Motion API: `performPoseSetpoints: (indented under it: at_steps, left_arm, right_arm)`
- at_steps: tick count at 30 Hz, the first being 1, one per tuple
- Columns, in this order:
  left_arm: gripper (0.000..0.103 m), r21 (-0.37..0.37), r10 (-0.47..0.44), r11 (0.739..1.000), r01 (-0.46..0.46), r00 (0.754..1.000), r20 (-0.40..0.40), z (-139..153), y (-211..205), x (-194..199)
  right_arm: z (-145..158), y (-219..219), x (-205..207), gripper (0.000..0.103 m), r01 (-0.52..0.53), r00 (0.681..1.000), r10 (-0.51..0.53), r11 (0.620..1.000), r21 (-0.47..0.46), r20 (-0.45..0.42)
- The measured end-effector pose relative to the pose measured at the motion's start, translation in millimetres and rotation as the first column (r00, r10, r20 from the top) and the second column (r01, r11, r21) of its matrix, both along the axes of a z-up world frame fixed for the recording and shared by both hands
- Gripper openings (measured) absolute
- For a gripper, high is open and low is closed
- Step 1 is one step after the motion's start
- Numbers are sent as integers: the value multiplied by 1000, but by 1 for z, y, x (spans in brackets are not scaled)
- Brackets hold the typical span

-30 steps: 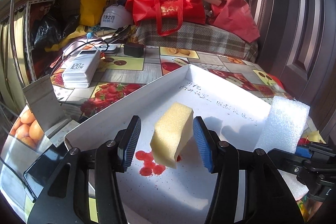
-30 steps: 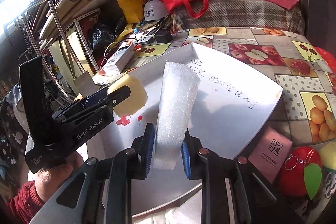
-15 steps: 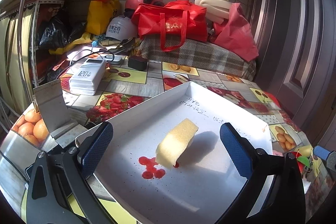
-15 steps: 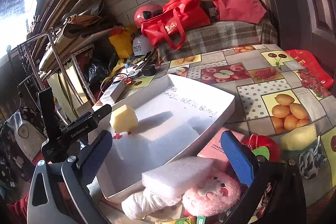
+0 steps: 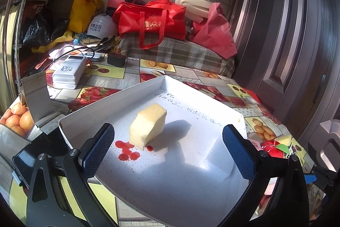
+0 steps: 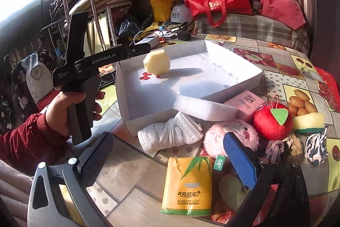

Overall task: Organize soft objects
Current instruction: 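Grasp the white mask cloth with the right tool while the left tool grasps the yellow tissue pack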

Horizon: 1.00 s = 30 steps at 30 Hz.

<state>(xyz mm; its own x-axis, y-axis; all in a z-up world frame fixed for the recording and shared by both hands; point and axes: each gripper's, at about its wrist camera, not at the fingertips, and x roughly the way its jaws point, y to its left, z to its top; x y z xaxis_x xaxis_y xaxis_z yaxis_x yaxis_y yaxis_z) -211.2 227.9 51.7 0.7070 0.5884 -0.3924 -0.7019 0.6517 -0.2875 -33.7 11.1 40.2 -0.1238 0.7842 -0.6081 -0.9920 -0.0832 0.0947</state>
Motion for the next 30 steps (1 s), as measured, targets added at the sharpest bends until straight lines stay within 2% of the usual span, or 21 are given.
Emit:
performPoseSetpoints:
  at_steps: [3,11,13,14,16,17,20,23,26,28,30]
  left_arm:
    - [103,0,-2,1000,2,1000,1,-1,0,0]
    - [103,0,-18,1000,18,1000,1,-2,1,1]
    - [103,-1,-17,1000,17,1000,1,-2,0,1]
    - [103,-1,-18,1000,18,1000,1,-2,0,1]
    - [103,1,-19,1000,19,1000,0,-2,0,1]
    - [103,3,-20,1000,20,1000,0,-2,0,2]
    - [103,16,-34,999,33,999,9,0,-2,1]
    - [103,36,-84,996,83,996,21,3,-9,1]
    - [103,44,-214,976,212,976,45,8,-26,3]
    - [103,40,-329,944,328,943,41,12,-46,10]
    - [102,27,-452,892,452,892,14,13,-71,22]
  right_arm:
    - [-12,21,-12,103,-33,999,35,998,-46,36]
    - [-37,62,-30,103,-12,982,38,990,-144,183]
    - [-46,65,-40,94,-38,974,77,983,-181,215]
    - [-49,64,-46,80,-66,968,111,978,-199,225]
    - [-47,55,-56,74,-101,957,147,977,-188,251]
    - [-45,50,-59,67,-112,953,156,978,-176,260]
    - [-30,28,-56,65,-113,961,137,988,-108,242]
    - [-1,-6,-35,65,-56,981,52,998,17,186]
    - [24,-43,9,65,107,989,-120,985,138,87]
    - [29,-64,40,65,232,970,-240,958,169,33]
    - [28,-80,67,65,334,942,-336,928,167,-14]
